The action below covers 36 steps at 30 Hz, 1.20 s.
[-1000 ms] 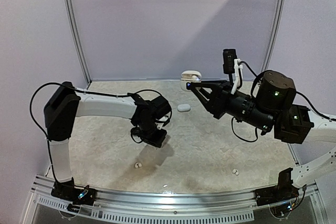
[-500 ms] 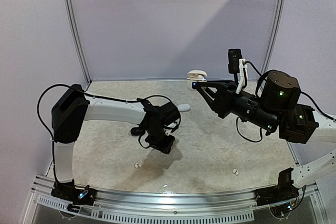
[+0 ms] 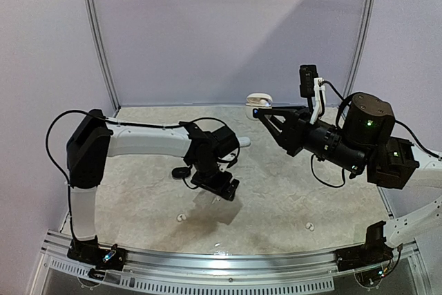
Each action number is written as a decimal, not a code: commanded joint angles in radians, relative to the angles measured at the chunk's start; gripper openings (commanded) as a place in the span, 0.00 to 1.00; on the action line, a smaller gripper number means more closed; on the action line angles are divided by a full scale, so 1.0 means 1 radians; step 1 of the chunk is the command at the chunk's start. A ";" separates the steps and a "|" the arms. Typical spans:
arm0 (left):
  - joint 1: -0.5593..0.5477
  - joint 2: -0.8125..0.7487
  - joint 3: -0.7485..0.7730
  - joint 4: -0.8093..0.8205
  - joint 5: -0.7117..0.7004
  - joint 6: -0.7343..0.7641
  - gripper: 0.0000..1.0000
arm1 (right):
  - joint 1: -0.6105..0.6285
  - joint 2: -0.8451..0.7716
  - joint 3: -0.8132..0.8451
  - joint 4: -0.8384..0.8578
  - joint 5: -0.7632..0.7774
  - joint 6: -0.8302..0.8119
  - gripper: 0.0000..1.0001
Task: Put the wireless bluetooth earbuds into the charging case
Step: Place the left earbud at the center of the board, then pass from the right arm to the left
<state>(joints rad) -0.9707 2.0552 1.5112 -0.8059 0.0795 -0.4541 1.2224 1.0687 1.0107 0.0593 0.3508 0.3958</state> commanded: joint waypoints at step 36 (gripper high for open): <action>0.138 -1.370 -0.681 0.743 0.541 0.228 0.86 | -0.007 0.289 0.394 0.007 -0.274 -0.194 0.00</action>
<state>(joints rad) -0.8494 0.7006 0.8471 -0.1780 0.5549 -0.2169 1.2209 1.3361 1.3685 0.0128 0.1867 0.2405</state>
